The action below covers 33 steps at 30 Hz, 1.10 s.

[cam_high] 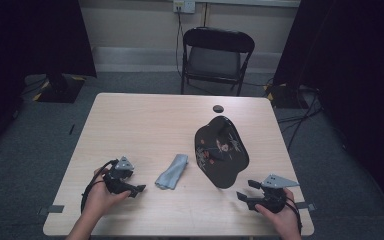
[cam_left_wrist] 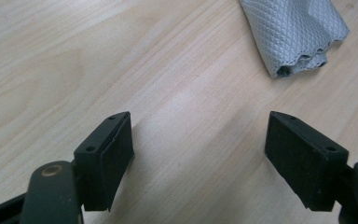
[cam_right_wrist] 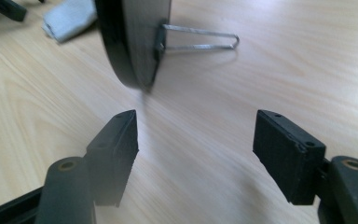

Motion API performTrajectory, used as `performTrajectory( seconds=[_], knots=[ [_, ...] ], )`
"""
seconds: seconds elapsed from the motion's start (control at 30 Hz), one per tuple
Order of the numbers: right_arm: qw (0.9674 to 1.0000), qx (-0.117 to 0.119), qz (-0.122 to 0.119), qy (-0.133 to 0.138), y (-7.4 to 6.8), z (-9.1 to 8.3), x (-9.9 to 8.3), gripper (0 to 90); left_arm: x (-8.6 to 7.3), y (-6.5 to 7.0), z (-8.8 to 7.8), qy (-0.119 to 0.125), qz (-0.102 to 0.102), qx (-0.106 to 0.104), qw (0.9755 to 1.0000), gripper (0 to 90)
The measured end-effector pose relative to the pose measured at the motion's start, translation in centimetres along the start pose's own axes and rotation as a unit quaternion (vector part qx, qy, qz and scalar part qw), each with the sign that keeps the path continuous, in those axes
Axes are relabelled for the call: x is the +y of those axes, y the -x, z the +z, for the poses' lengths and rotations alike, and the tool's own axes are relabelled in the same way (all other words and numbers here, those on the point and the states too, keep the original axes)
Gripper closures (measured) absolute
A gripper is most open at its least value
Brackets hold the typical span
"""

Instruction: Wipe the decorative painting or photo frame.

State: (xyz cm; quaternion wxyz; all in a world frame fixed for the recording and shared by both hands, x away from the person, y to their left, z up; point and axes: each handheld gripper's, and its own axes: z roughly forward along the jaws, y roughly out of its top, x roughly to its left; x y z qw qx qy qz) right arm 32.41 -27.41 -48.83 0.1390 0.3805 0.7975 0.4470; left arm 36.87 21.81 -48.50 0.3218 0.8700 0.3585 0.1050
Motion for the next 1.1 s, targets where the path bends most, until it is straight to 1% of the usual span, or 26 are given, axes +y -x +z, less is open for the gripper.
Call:
performTrajectory(
  seconds=[0.1, 0.13, 0.2, 0.27, 0.3, 0.4, 0.47, 0.5, 0.6, 0.63, 0.67, 0.73, 0.83, 1.1],
  knots=[
    [0.9999, -0.010, -0.006, -0.012, 0.3, 0.2, -0.4, 28.6, -0.3, -0.1, 0.1, 0.006, 0.015, 0.003, 0.9999, 21.6],
    [0.9998, -0.014, -0.008, -0.016, 0.5, 0.2, -0.6, 28.1, -0.3, -0.1, 0.1, 0.009, 0.015, 0.003, 0.9998, 21.1],
    [0.9995, -0.014, -0.006, -0.027, 0.6, 0.4, -0.7, 27.5, -0.4, -0.1, 0.1, 0.010, 0.021, 0.005, 0.9997, 20.9],
    [0.9995, -0.020, -0.010, -0.023, 0.6, 0.3, -0.6, 26.7, -0.6, -0.1, 0.2, 0.015, 0.024, 0.006, 0.9996, 19.1],
    [0.9993, -0.021, -0.011, -0.029, 0.7, 0.4, -0.6, 26.1, -0.6, 0.0, 0.2, 0.017, 0.027, 0.006, 0.9995, 17.5],
    [0.9982, -0.029, -0.020, -0.050, 0.6, 0.5, -0.7, 24.7, -1.0, 0.0, 0.3, 0.034, 0.023, 0.004, 0.9991, 15.2],
    [0.9975, -0.033, -0.027, -0.056, 0.4, 0.6, -0.7, 22.7, -1.3, 0.0, 0.4, 0.048, 0.026, 0.004, 0.9985, 15.0],
    [0.9972, -0.033, -0.030, -0.061, 0.4, 0.7, -0.7, 21.1, -1.4, 0.0, 0.4, 0.051, 0.028, 0.004, 0.9983, 14.7],
    [0.9962, -0.040, -0.040, -0.066, 0.2, 0.9, -0.6, 19.9, -1.6, 0.0, 0.5, 0.063, 0.026, 0.003, 0.9977, 13.6],
    [0.9960, -0.039, -0.043, -0.068, 0.1, 0.9, -0.6, 19.4, -1.7, 0.0, 0.6, 0.065, 0.029, 0.003, 0.9975, 12.8],
    [0.9960, -0.039, -0.042, -0.068, 0.1, 0.9, -0.6, 19.4, -1.7, 0.0, 0.6, 0.067, 0.026, 0.003, 0.9974, 11.7],
    [0.9961, -0.037, -0.042, -0.068, 0.2, 0.9, -0.6, 18.9, -1.7, 0.0, 0.6, 0.064, 0.029, 0.005, 0.9975, 11.2],
    [0.9960, -0.037, -0.043, -0.069, 0.2, 0.9, -0.6, 18.5, -1.6, 0.1, 0.7, 0.062, 0.029, 0.002, 0.9976, 8.8],
    [0.9960, -0.037, -0.043, -0.069, 0.2, 0.9, -0.6, 18.5, -1.6, 0.1, 0.7, 0.063, 0.029, 0.002, 0.9976, 8.7]
  ],
)
